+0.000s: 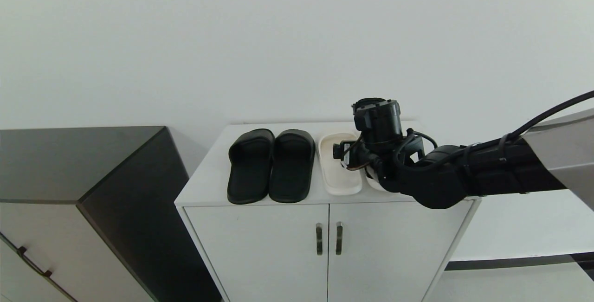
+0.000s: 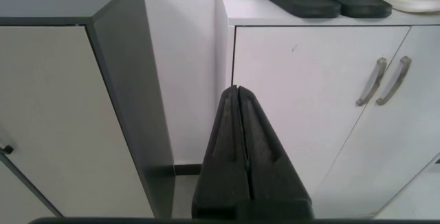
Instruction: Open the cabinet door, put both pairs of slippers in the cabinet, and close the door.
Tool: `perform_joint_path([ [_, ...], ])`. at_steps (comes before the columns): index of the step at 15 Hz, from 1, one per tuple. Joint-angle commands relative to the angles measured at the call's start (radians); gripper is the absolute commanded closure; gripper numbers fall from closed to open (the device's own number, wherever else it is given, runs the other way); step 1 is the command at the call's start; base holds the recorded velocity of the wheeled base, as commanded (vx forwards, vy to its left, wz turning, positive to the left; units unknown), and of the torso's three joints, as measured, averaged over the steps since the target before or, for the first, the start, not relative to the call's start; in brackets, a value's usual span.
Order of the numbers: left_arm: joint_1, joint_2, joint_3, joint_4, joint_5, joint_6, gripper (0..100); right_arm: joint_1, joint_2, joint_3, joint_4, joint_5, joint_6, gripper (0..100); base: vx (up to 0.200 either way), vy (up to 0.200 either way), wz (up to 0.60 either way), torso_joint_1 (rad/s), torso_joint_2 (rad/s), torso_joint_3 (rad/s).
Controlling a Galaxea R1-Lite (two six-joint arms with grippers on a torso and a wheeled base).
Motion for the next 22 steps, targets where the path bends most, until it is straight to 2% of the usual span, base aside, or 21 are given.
perform_joint_path([
  [1, 0.000, 0.000, 0.000, 0.001, 0.000, -0.001, 100, -0.028, 0.054, -0.039, -0.001, 0.006, -0.006, 0, 0.000, 0.000, 0.00, 0.000, 0.00, 0.000],
  [6, 0.000, 0.000, 0.000, -0.001, 0.000, -0.001, 100, -0.056, 0.074, -0.068, -0.044, 0.057, -0.050, 0, 0.000, 0.000, 0.00, 0.000, 0.00, 0.000],
  [7, 0.000, 0.002, 0.000, -0.001, 0.000, -0.001, 100, -0.054, 0.085, -0.069, -0.048, 0.058, -0.055, 100, 0.000, 0.000, 0.00, 0.000, 0.00, 0.000],
  [15, 0.000, 0.000, 0.000, -0.001, 0.000, -0.001, 100, -0.054, 0.046, -0.091, -0.044, 0.050, -0.086, 100, 0.000, 0.000, 0.00, 0.000, 0.00, 0.000],
  [17, 0.000, 0.000, 0.000, -0.001, 0.000, -0.001, 100, -0.053, -0.014, -0.036, -0.045, 0.050, -0.106, 100, 0.000, 0.000, 0.00, 0.000, 0.00, 0.000],
  [20, 0.000, 0.000, 0.000, -0.001, 0.000, 0.001, 100, 0.002, -0.204, 0.159, -0.048, 0.061, -0.115, 100, 0.000, 0.000, 0.00, 0.000, 0.00, 0.000],
  [21, 0.000, 0.000, 0.000, -0.001, 0.000, 0.001, 100, 0.002, -0.204, 0.159, -0.048, 0.061, -0.115, 100, 0.000, 0.000, 0.00, 0.000, 0.00, 0.000],
  [22, 0.000, 0.000, 0.000, -0.002, 0.002, -0.001, 100, 0.071, -0.356, 0.339, -0.047, 0.116, -0.118, 100, 0.000, 0.000, 0.00, 0.000, 0.00, 0.000],
])
